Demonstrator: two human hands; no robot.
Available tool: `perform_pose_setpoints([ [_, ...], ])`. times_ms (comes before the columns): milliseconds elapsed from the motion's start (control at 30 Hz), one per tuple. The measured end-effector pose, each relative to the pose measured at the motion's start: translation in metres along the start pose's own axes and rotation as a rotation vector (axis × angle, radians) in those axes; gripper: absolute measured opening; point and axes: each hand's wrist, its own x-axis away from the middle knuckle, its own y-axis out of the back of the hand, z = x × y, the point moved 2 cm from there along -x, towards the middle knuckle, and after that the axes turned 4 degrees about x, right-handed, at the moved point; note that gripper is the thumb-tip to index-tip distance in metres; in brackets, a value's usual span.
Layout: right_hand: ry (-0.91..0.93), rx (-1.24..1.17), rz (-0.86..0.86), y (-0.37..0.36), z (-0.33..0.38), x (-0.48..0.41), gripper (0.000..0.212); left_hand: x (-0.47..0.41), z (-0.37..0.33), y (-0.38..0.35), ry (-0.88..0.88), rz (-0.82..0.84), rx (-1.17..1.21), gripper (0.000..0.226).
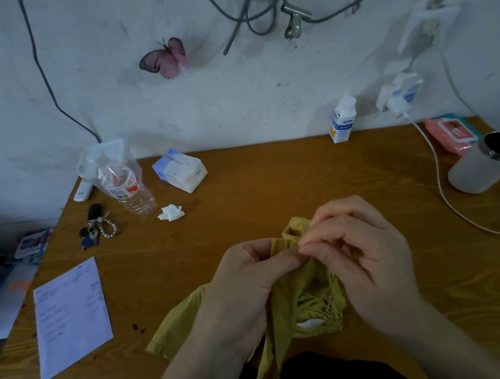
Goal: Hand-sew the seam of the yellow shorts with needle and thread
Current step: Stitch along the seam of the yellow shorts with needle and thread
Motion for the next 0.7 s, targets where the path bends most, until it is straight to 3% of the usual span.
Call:
perform_pose_setpoints([
  [267,0.025,0.209,-0.017,-0.012,-0.009,0.004,0.025,0.000,0.004,-0.005,-0.009,-0.054,-0.042,0.014],
  [533,0.071,0.168,-0.228,-0.023,-0.015,0.006,0.016,-0.008,0.004,-0.014,0.070,-0.024,0.080,0.014],
  [700,0.007,0.169,-0.143,-0.026,-0.020,0.004,0.019,-0.011,0.002,-0.005,0.007,-0.103,0.089,0.013],
])
